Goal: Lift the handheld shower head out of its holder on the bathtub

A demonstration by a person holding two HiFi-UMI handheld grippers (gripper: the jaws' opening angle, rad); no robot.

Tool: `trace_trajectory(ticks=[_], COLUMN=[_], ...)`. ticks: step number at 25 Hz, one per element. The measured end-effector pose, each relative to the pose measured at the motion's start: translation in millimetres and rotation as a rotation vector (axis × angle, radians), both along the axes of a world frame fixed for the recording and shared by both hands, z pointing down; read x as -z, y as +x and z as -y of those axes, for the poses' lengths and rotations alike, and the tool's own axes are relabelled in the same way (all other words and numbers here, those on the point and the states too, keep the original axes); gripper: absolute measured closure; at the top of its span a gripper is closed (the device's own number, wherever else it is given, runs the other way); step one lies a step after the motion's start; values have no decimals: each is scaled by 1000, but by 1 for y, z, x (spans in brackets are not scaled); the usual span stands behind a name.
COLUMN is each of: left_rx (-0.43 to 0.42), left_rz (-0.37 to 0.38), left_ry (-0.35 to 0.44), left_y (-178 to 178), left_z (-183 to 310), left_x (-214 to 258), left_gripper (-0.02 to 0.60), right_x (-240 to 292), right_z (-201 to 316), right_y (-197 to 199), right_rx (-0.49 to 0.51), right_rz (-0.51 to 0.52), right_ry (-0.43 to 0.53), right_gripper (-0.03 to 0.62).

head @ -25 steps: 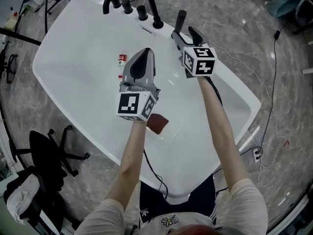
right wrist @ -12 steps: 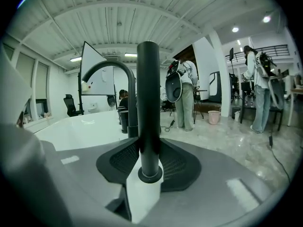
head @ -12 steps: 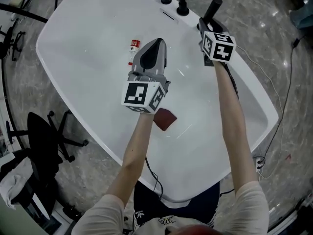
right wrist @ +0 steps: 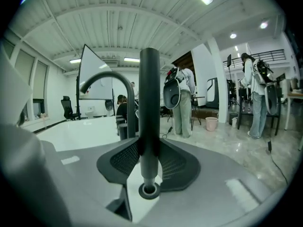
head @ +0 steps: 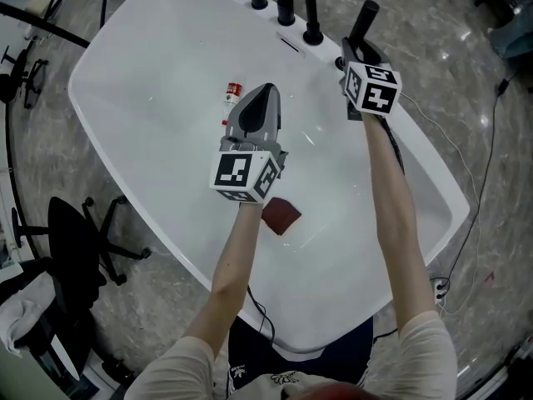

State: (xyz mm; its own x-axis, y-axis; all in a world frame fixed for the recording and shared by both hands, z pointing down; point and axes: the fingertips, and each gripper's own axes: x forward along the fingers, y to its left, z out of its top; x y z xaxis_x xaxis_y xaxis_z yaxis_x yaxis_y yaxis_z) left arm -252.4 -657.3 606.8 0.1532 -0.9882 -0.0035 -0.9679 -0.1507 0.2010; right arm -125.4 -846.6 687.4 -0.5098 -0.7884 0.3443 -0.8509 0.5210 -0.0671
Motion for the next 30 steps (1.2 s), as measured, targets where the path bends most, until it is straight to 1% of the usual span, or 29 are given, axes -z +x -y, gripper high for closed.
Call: trace_trajectory(ticks=[3,7,11,13,17,20,24,26,27,28,30], left_rx=[12,8,12,8,-3,-3,-62,-74,-70,-61,-32], left_rz=[6,12,26,36,75,62,83,61,62,80,139], left_ry=[30,76,174,204,210,220,189,182,184,187,200], left_y=[-5,-4,-4,1,19,26,54,63,66,69,75], left_z=[1,-7,-7,-13,-45,-59,-74,-90,-100,-110,-126], left_x=[28,82,155,186,244,283,307,318,326,334,354], left_gripper=[581,581,581,581,581,581,581,581,581,581,581], right_x=[53,124,217,254,307,347,384,401,411,422,446], right_z=[6,-5,-10,-22,-70,-107,-160,-193,-211,-227,-254], right_y=[-4,-5,-3,1,18,24,38,47,51,55,64], right_rx=[1,15,15,16,19,26,53,72,81,89,96], right_rz=[21,19,46,62,85,124,160,178,186,196,206], right_ry=[64,131,241,274,276,296,317,328,336,347,382], right_gripper=[450,450,450,450,450,448,450,450,450,450,448])
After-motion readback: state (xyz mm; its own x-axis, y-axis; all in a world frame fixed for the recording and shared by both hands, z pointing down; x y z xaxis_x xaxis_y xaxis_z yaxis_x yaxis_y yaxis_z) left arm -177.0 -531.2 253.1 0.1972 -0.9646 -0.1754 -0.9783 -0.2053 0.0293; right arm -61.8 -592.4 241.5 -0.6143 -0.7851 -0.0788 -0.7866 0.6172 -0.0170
